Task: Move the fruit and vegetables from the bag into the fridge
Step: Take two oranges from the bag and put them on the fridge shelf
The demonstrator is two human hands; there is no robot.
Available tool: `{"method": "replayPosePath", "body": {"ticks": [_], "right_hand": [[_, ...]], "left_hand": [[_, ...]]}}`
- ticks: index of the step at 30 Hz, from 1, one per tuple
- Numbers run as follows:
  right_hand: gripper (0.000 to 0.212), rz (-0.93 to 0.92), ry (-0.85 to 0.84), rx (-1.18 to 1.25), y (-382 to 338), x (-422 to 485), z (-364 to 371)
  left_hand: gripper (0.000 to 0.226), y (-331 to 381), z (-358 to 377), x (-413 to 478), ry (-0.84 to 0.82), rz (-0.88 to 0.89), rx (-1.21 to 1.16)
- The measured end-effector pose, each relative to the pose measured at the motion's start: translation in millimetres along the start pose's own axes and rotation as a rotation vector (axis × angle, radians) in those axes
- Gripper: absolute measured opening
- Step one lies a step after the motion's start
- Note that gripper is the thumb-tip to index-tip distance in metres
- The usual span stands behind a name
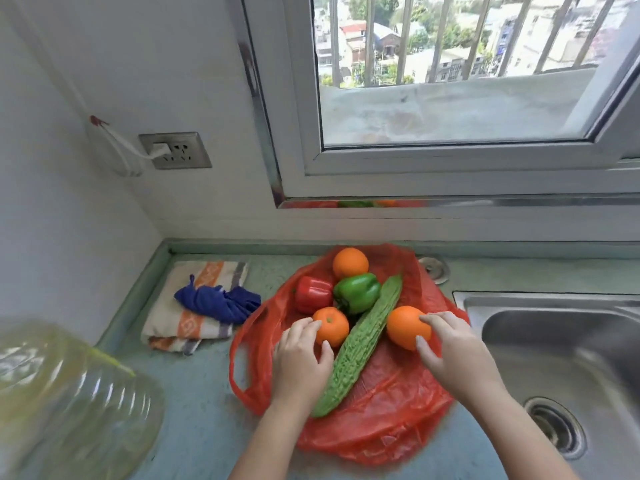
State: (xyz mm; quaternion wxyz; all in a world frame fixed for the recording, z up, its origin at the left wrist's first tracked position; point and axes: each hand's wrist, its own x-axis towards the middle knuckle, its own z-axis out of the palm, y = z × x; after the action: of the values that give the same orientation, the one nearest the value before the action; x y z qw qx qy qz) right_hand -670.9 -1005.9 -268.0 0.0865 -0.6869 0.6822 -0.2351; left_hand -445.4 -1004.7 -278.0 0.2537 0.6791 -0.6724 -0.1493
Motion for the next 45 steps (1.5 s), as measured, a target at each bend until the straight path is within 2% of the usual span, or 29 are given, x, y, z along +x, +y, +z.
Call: {"method": "replayPosePath", "body": {"ticks": [9, 11, 14, 17, 27, 32, 37, 45], "right_hand": [[0.035, 0.130, -0.112, 0.156, 25, 49, 43], [0.034, 0.142, -0.123, 0.174, 29, 54, 52], [0.032, 0.181, -0.120, 0.205, 33, 57, 59], [0.033, 0.211, -0.121, 0.270, 34, 57, 61], [0.063, 0.277, -0.235, 0.384, 33, 38, 63], [0.074, 0.321, -0.269, 0.434, 27, 30, 69], [0.075, 0.275, -0.206, 0.450, 19, 23, 65], [0.075, 0.216, -0.092, 0.467, -2, 5, 28]], "left_hand": [[0.062, -9, 39, 44, -0.154, -0.118, -0.016], [0.062, -10, 47, 46, -0.169, -0.124, -0.010], [0.051, -12, 56, 50, -0.154, -0.116, 0.008], [0.056, -14, 62, 55, -0.159, -0.124, 0.026], [0.070, -24, 70, 55, -0.179, -0.143, -0.065], [0.069, -25, 65, 58, -0.199, -0.253, -0.225], [0.066, -24, 52, 54, -0.158, -0.303, -0.272], [0.065, -11, 9, 27, -0.082, -0.241, -0.388]]}}
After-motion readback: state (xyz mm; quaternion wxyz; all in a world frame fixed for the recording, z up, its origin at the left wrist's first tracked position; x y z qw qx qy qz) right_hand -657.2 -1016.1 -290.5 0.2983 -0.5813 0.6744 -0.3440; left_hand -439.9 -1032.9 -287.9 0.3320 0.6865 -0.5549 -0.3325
